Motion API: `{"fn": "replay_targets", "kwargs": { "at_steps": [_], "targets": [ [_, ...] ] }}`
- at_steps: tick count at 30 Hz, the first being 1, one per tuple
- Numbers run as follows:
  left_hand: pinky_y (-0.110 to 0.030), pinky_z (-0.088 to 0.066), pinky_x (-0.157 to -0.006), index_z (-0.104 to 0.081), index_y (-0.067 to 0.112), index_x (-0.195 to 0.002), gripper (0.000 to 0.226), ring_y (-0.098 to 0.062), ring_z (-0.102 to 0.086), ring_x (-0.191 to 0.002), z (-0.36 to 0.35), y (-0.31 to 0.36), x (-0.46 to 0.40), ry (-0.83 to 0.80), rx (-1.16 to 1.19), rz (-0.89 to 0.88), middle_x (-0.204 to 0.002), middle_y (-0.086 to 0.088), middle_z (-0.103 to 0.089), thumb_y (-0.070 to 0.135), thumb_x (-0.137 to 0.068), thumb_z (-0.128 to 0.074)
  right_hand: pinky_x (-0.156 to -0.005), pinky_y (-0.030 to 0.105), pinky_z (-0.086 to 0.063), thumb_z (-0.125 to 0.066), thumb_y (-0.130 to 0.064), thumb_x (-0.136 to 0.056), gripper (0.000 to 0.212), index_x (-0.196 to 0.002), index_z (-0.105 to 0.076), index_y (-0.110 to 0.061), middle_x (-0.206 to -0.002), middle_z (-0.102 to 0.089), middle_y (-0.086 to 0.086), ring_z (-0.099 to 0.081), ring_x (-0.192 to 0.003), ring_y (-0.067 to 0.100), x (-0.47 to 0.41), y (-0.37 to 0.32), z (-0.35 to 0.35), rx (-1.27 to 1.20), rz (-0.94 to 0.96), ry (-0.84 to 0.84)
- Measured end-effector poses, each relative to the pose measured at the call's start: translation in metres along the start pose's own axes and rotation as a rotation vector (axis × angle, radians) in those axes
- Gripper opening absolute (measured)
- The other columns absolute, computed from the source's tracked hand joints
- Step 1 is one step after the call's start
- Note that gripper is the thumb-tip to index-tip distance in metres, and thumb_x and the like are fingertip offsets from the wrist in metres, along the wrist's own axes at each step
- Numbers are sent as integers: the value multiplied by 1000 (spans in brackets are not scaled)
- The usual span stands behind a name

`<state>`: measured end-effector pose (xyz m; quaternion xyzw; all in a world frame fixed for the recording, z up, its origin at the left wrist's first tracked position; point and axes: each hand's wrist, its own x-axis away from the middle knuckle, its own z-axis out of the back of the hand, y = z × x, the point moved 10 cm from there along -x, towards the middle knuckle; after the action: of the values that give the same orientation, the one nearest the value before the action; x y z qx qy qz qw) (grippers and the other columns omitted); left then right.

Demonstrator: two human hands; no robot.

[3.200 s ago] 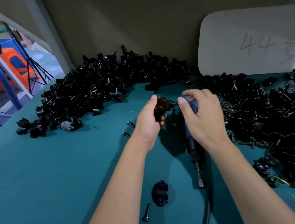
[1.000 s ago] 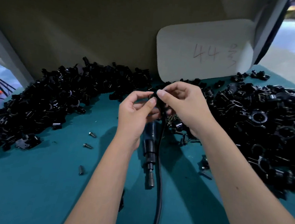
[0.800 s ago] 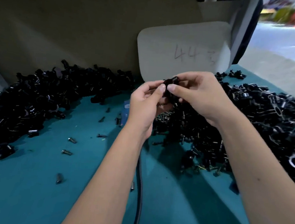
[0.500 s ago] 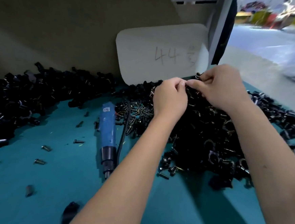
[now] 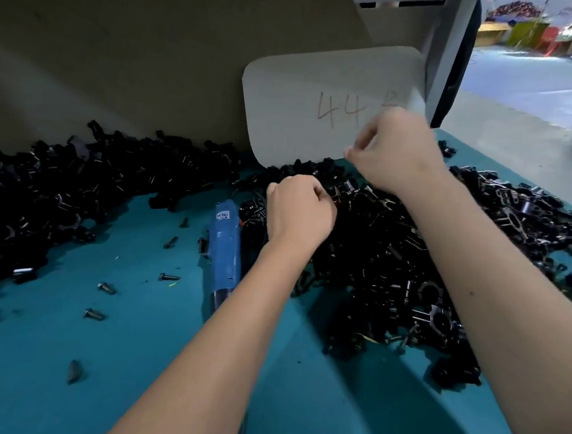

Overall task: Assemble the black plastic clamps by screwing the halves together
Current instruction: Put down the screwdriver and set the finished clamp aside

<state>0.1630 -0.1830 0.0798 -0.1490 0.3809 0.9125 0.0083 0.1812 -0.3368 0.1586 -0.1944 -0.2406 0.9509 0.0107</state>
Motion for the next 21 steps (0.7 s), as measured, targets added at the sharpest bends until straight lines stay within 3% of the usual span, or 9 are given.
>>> {"fn": "replay_targets", "kwargs": {
  "at_steps": [5,10,12,16,18,21],
  "targets": [
    [-42,-49,-92,-74,13,-81,20,-36,-62,-92,39,-53,-10,47,-155,76,-88,-12,-73,9,-81,-55,-92,43,-59,-63,-12,-92,23,-112,-74,-10,-112,-73,16,-68,-103,38,-13,-67,-105,161,166,-323],
    [-43,-46,-99,-73,17,-84,24,-32,-62,-98,82,-99,-26,160,-161,142,-96,-8,-73,10,-87,-51,-115,48,-42,-59,-4,-94,66,-153,-46,-28,-150,-47,15,-38,-142,39,-7,-94,-196,502,404,-605],
    [-40,-40,-105,-73,18,-95,27,-33,-58,-111,99,-123,-34,193,-197,195,-109,-10,-71,11,-88,-48,-115,52,-41,-60,-3,-94,66,-153,-47,-29,-151,-44,13,-33,-145,37,-11,-88,-210,511,377,-615],
    [-41,-30,-114,-55,11,-142,48,-43,-35,-136,112,-178,-47,127,-346,338,-148,-21,-44,13,-94,-50,-111,46,-46,-61,-1,-91,47,-136,-61,-14,-136,-58,16,-48,-132,37,-22,-87,-212,463,358,-496],
    [-42,-32,-115,-47,8,-149,54,-45,-35,-138,109,-197,-51,53,-364,354,-152,-23,-40,10,-95,-51,-105,43,-50,-62,-3,-92,40,-130,-64,-13,-129,-62,16,-50,-129,35,-27,-87,-206,452,333,-437],
    [-43,-42,-102,-50,9,-143,48,-44,-45,-129,104,-207,-51,37,-402,302,-141,-21,-50,10,-95,-60,-96,41,-55,-65,-3,-90,32,-121,-67,-12,-119,-65,17,-57,-118,35,-29,-86,-202,435,314,-387]
  ]
}}
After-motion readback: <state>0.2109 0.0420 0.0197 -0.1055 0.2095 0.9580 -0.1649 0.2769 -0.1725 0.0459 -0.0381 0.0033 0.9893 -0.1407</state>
